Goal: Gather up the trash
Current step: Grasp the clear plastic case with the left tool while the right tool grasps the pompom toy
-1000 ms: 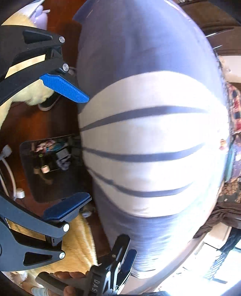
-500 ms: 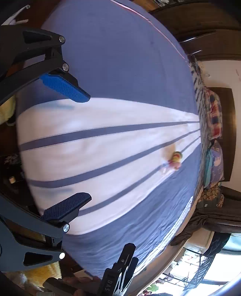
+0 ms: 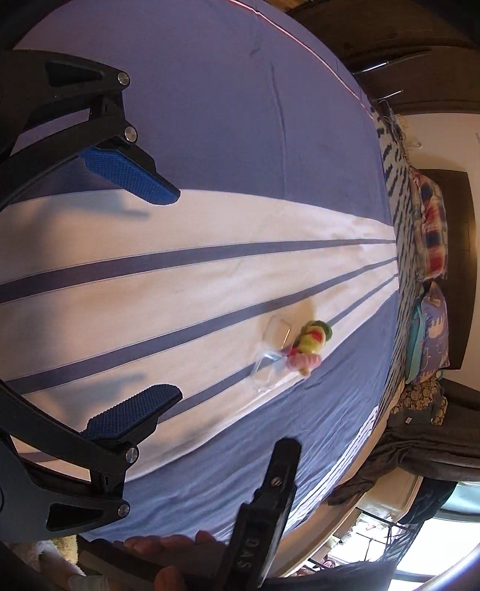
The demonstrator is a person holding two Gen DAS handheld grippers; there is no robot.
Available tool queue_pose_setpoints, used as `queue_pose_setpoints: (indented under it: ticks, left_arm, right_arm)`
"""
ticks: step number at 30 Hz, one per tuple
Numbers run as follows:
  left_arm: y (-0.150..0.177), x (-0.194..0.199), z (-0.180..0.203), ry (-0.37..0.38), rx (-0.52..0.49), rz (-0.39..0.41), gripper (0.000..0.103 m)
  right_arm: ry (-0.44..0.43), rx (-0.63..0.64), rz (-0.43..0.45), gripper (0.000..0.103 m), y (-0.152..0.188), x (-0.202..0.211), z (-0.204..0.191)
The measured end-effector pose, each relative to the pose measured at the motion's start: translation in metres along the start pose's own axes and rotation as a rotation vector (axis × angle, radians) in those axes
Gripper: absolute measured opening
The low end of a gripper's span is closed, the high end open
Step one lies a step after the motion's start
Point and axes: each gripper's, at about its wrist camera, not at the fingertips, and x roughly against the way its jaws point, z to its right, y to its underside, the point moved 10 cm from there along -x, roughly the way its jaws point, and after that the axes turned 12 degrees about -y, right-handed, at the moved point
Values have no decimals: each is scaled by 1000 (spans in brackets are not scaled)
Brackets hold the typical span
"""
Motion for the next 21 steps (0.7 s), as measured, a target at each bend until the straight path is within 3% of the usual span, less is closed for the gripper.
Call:
queue_pose_setpoints:
  ticks: [3,8,15,16,17,21]
  left_arm:
    - [-6,-11,-1,-3,-10,-10,93]
    - [-13,-20,0,2,-17,-14,93]
    - [-17,-27,6,10,-29,-19,93]
    - [-18,-29,9,13,-30,-20,93]
    - [-19,-30,11,16,-31,-20,93]
    - [-24,-38,25,45,-41,-32,93]
  right_arm:
    - [-35,-10,-20,98,-15,-25,-3]
    - [-79,-30,-68,67,-31,-64,-9]
    - [-151,-72,-152,43,-21,-98,-13]
    - [-148,-69,-153,28,-20,-99,-13]
    - [-152,-75,-146,21,-20,-98,-11]
    - [-122,-61,-107,20,-25,-83,1]
